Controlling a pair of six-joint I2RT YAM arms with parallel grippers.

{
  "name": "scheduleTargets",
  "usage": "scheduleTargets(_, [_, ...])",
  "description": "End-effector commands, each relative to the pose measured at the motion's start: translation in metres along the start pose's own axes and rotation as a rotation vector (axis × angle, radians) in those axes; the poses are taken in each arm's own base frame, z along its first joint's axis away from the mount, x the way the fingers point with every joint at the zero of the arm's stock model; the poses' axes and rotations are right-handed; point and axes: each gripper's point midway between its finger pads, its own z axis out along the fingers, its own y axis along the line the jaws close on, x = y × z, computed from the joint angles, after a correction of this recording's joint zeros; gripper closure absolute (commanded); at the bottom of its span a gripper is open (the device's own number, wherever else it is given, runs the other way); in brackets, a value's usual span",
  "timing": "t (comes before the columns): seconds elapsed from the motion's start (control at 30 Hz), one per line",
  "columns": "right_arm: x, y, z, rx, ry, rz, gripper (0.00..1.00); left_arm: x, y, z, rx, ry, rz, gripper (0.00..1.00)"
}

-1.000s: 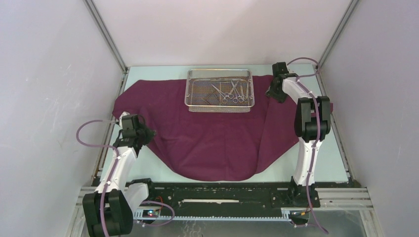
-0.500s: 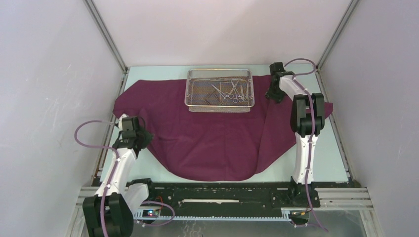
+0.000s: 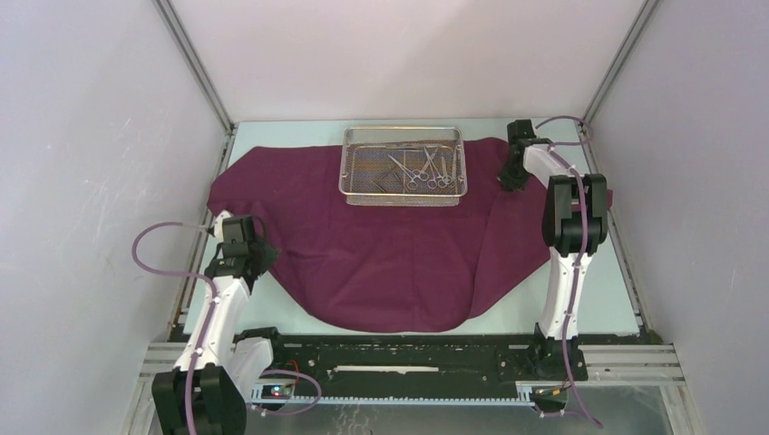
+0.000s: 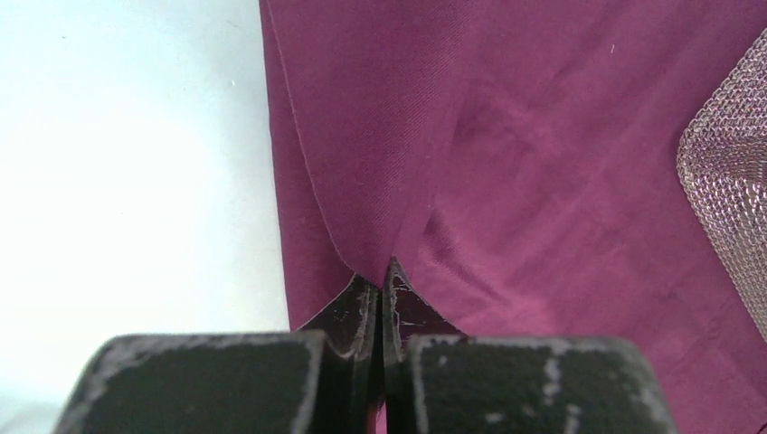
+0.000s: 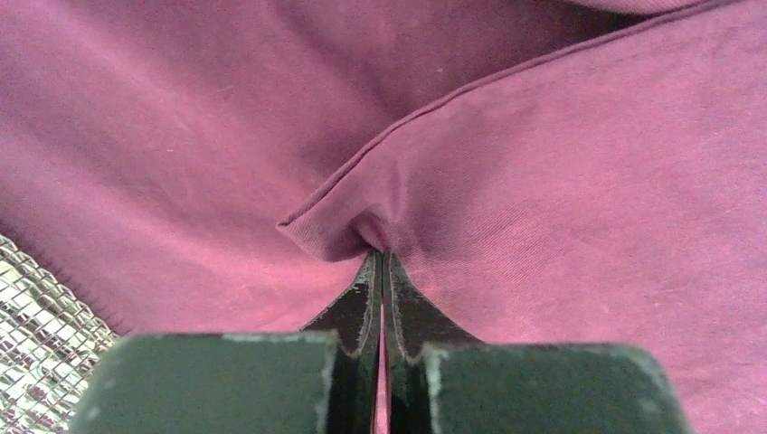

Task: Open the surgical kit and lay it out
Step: Open the surgical kit at the center of the board.

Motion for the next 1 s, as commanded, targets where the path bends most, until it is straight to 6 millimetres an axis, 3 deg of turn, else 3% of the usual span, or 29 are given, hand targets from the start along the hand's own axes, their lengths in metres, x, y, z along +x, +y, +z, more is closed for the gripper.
scheduleTargets(0.0, [-0.019, -0.011, -0.026, -0.014, -0.046, 0.054, 1.0, -0.016, 0.001, -0.006, -0.016, -0.054, 0.015, 1.0])
scheduleTargets(0.2, [-0.035, -0.02, -0.046, -0.048, -0.076, 0.089, 0.95, -0.018, 0.009, -0.009, -0.05, -0.076, 0.012, 1.0])
scheduleTargets(0.37, [-0.036, -0.026, -0.064, -0.073, -0.086, 0.118, 1.0, -0.022, 0.021, -0.012, -0.104, -0.107, 0.008, 1.0])
scheduleTargets(0.7, [-0.034, -0.067, -0.121, -0.073, -0.118, 0.2, 1.0, -0.027, 0.081, -0.029, -0.404, -0.207, -0.045, 1.0])
scheduleTargets(0.97, [-0.027, -0.105, -0.158, -0.041, -0.149, 0.244, 1.0, -0.023, 0.12, -0.058, -0.637, -0.255, -0.178, 0.95])
